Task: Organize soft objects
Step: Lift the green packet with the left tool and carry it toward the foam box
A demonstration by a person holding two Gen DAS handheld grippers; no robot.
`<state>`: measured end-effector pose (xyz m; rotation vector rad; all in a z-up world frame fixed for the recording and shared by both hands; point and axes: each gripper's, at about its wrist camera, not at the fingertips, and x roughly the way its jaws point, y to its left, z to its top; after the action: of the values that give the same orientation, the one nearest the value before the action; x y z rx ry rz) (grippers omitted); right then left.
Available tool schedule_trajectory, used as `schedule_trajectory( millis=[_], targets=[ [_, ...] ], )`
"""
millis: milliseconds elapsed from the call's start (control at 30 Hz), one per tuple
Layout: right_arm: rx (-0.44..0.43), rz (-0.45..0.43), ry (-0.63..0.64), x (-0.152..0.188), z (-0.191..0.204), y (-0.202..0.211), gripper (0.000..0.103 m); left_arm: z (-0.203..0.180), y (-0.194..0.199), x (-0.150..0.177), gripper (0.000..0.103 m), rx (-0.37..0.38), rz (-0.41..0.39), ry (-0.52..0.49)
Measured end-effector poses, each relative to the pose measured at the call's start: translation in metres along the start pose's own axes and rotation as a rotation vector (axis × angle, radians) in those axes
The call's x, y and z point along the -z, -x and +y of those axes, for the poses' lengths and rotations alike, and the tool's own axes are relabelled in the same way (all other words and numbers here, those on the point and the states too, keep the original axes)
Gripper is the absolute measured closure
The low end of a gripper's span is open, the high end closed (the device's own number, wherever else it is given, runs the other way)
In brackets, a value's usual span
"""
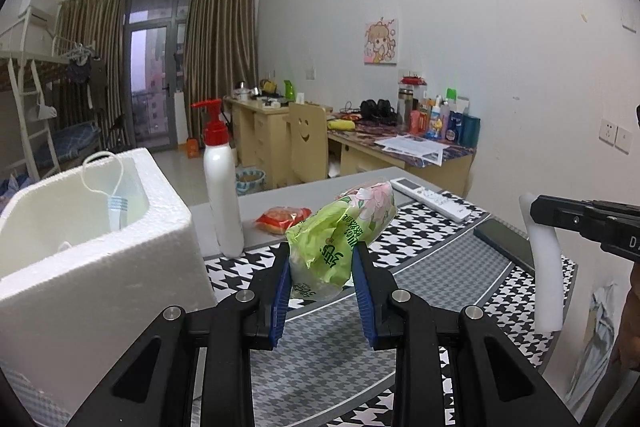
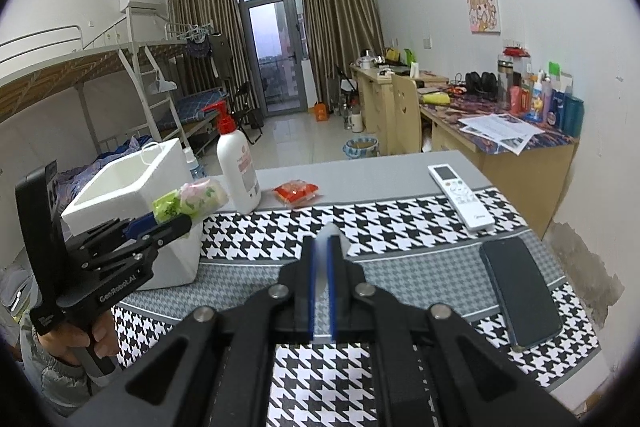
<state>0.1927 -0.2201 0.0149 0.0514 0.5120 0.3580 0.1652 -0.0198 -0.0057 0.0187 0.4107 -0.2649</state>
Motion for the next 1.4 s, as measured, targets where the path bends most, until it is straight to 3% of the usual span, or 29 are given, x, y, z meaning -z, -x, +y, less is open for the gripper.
schedule_trajectory(
  millis=[667, 1400],
  targets=[
    [-0.035, -0.046, 0.056, -0.025, 0.017, 0.005, 0.096, 0.002, 0.035, -0.016, 0.072, -0.052, -0.064, 0.0],
    [-0.132, -0.052, 0.125, -0.047, 0.049, -0.009, 0.096, 0.037, 0.073, -0.033, 0.072, -0.227, -0.096, 0.055]
  ],
)
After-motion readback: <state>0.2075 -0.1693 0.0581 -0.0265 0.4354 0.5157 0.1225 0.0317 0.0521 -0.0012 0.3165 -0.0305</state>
